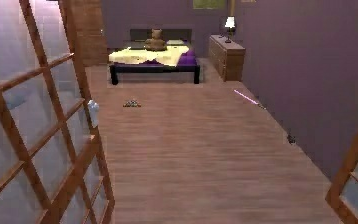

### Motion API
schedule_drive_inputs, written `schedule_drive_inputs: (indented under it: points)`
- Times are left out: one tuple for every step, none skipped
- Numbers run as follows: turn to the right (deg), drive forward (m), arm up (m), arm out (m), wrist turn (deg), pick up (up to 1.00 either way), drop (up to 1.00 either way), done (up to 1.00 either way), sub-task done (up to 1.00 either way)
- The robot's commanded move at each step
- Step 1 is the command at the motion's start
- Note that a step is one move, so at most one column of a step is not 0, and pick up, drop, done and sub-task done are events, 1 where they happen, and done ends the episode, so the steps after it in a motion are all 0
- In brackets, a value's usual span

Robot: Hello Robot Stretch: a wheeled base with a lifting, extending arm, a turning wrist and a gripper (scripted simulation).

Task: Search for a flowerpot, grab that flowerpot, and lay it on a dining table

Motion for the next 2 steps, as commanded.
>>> schedule_drive_inputs:
  points:
    - [0.0, 1.00, 0.00, 0.00, 0.0, 0.00, 0.00, 0.00, 0.00]
    - [-3.0, 0.00, 0.00, 0.00, 0.0, 0.00, 0.00, 0.00, 0.00]
